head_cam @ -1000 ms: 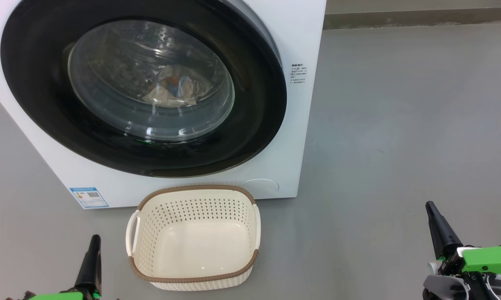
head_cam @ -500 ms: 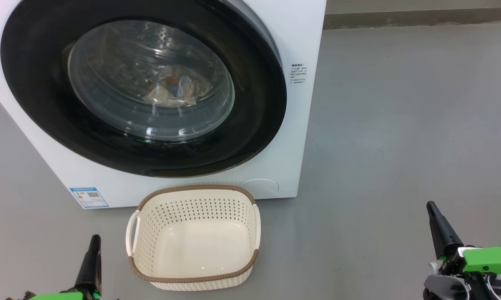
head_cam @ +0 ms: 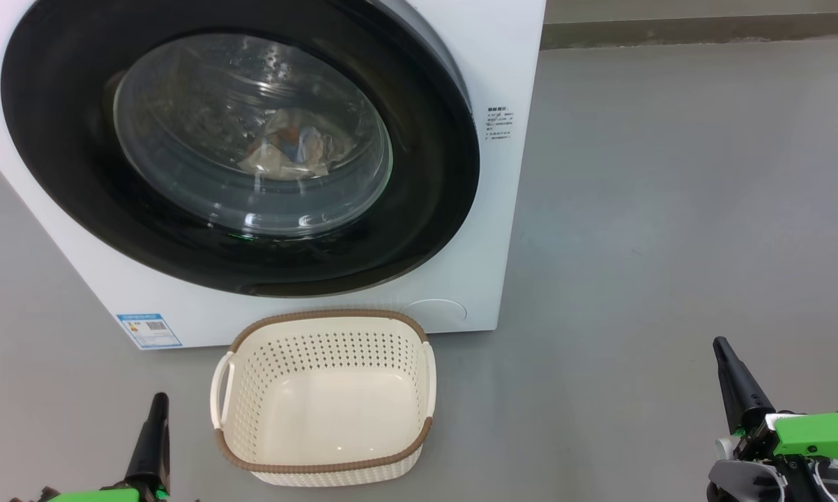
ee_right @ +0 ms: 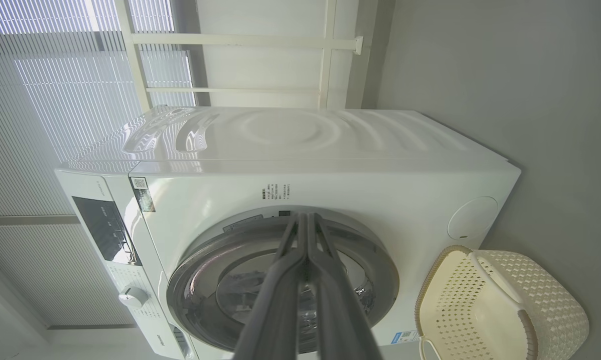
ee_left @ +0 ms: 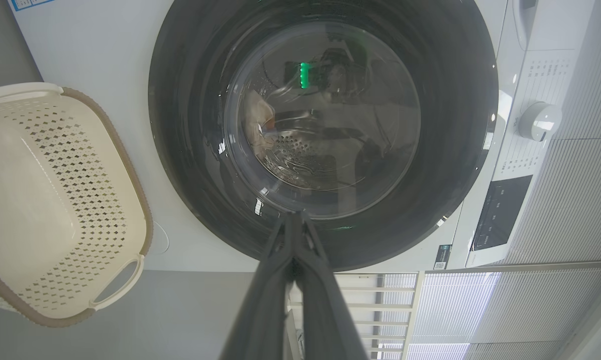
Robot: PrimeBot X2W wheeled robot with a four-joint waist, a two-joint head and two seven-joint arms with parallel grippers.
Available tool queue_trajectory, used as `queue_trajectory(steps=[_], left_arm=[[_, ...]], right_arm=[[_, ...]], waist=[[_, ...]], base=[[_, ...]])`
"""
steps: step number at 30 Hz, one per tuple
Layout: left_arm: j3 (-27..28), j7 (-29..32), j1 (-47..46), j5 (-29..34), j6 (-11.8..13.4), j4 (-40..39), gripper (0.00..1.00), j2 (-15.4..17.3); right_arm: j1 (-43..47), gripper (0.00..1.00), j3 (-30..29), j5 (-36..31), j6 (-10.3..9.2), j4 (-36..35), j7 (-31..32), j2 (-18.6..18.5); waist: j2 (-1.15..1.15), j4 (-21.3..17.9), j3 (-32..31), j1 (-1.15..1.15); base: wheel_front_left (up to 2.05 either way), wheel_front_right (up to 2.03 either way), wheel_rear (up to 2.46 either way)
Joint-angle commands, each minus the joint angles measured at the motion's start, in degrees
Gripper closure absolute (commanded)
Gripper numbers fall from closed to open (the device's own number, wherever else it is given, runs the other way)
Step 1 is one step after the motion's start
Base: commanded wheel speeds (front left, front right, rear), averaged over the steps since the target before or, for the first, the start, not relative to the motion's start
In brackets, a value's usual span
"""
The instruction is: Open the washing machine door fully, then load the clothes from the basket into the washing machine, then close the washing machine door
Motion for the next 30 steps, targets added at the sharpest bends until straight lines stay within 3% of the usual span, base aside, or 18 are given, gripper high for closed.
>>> queue_trajectory(steps=[1, 30], left_arm=[[1.53, 0.36, -2.45, -0.46, 0.02, -1.81, 1.00, 0.54], [1.53, 0.35, -2.45, -0.47, 0.02, -1.81, 1.00, 0.54]], right_arm=[[-2.46, 1.00, 1.06, -0.17, 0.10, -1.69, 0.50, -0.46], [-2.48, 1.00, 0.86, -0.33, 0.10, -1.68, 0.66, -0.33]], waist=[[0.00, 0.00, 0.00, 0.00], [0.00, 0.00, 0.00, 0.00]], base=[[0.00, 0.00, 0.00], [0.00, 0.00, 0.00]])
